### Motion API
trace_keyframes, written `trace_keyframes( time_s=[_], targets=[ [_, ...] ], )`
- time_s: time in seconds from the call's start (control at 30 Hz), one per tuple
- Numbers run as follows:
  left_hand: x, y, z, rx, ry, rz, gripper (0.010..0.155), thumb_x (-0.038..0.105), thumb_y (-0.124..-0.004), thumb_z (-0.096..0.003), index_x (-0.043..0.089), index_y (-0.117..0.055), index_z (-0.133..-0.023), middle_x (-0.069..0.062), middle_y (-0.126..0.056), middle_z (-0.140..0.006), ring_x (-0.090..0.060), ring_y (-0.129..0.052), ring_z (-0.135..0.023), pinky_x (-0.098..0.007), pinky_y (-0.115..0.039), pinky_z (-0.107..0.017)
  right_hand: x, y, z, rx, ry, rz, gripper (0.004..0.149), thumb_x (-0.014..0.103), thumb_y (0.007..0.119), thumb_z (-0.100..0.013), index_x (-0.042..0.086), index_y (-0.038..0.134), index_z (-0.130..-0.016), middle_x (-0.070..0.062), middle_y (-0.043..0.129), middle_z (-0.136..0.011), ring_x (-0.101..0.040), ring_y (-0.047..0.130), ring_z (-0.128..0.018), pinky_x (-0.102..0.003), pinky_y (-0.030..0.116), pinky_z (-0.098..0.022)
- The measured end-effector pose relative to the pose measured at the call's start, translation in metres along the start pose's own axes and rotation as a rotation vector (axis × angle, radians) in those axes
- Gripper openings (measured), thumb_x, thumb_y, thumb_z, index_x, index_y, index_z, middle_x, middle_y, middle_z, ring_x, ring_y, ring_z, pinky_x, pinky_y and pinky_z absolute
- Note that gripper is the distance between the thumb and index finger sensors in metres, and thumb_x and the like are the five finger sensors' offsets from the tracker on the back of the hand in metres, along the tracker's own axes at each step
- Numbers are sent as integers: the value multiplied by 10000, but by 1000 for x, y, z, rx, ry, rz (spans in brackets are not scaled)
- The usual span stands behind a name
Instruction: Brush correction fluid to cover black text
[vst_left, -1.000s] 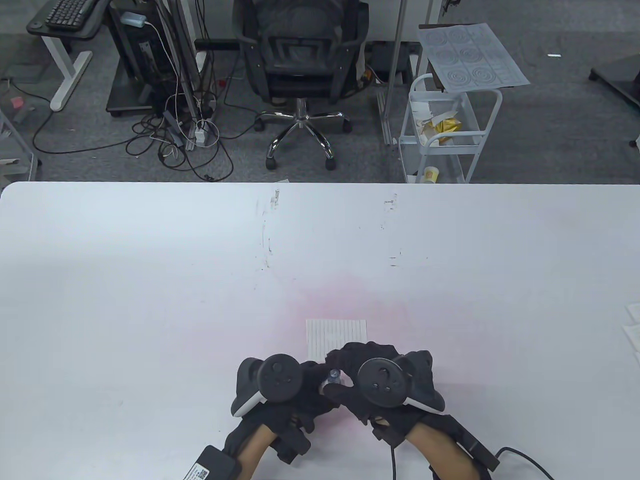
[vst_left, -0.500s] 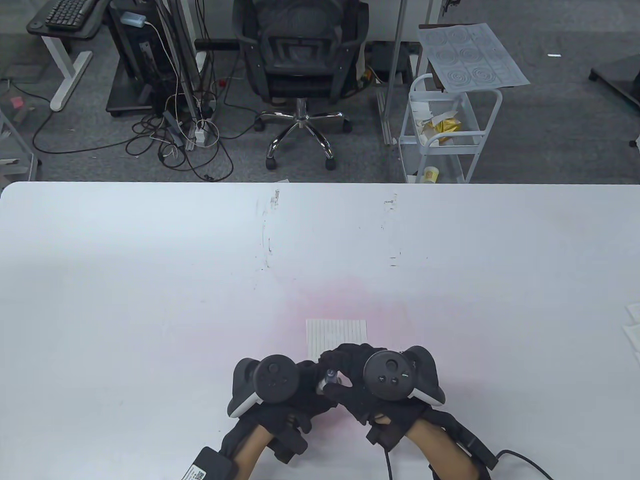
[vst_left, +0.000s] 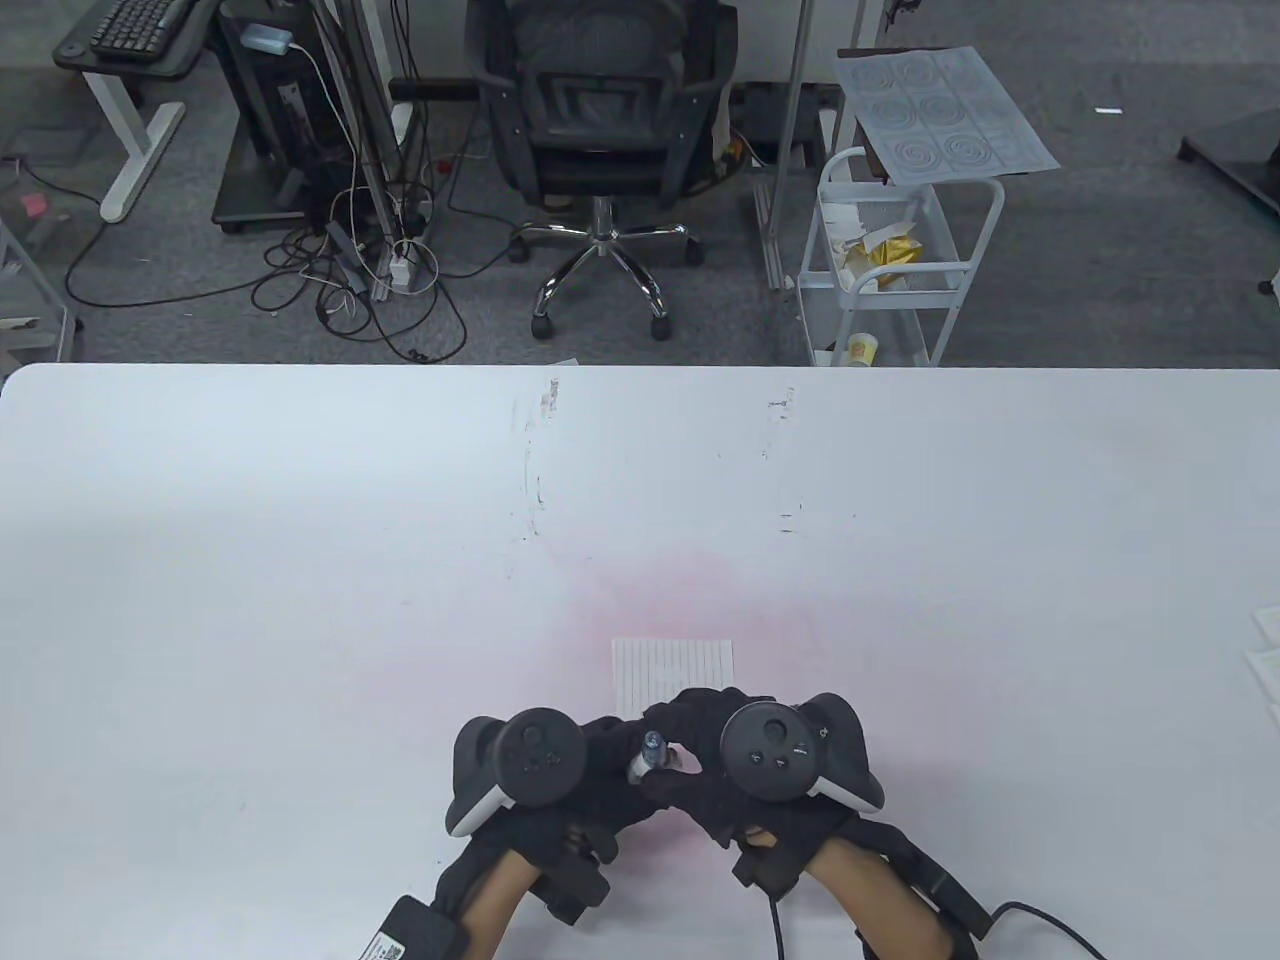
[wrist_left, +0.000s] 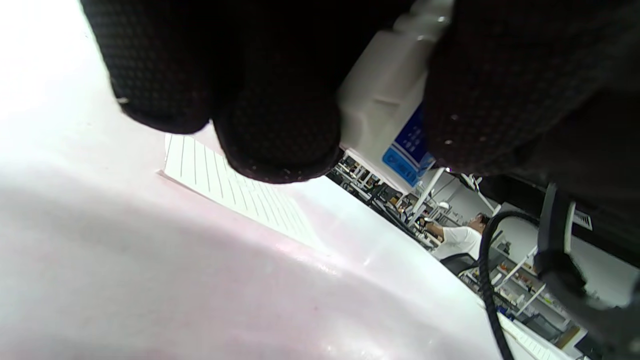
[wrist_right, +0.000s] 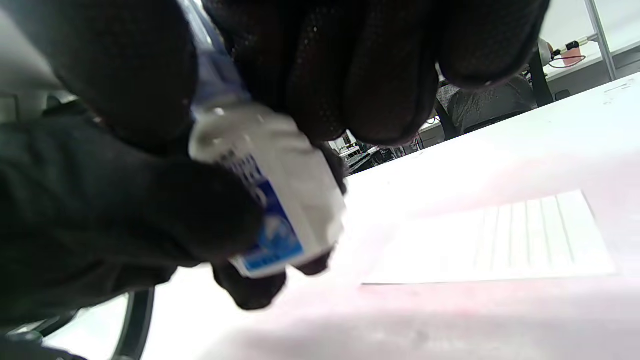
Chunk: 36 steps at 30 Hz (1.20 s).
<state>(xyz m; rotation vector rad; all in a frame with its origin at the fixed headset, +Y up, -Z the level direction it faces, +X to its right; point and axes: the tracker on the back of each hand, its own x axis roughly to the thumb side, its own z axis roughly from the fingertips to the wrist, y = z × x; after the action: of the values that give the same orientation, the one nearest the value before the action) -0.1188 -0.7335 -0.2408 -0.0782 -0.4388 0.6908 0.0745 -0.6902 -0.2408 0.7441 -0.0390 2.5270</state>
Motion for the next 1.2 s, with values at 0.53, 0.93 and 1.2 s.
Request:
trace_keyframes(
  time_s=[0.53, 0.93, 1.2],
  targets=[
    [3, 0, 1, -9, 17, -42, 598, 446, -1018, -273, 150, -928, -785, -129, -1035, -691, -202, -1104, -416, -419, -926, -414, -6, 12, -4, 31, -27, -60, 565, 491, 882, -345, 206, 799, -826, -45, 841, -788, -327, 952, -614, -561, 723, -537],
    [1, 2, 1, 4, 30, -5, 606, 425, -1056, -242, 159, -942, -774, -117, -1050, -678, -172, -1120, -405, -401, -951, -405, -10, 13, -5, 33, -60, -92, 592, 504, 887, -337, 196, 781, -831, -53, 828, -786, -322, 949, -596, -558, 724, -533],
    [1, 3, 0, 9, 10, -8, 619, 454, -996, -299, 168, -891, -838, -113, -1011, -749, -188, -1097, -479, -409, -914, -453, -12, 7, -2, -139, -70, -50, 567, 535, 907, -311, 188, 848, -755, -55, 885, -699, -296, 985, -500, -542, 764, -491]
  ],
)
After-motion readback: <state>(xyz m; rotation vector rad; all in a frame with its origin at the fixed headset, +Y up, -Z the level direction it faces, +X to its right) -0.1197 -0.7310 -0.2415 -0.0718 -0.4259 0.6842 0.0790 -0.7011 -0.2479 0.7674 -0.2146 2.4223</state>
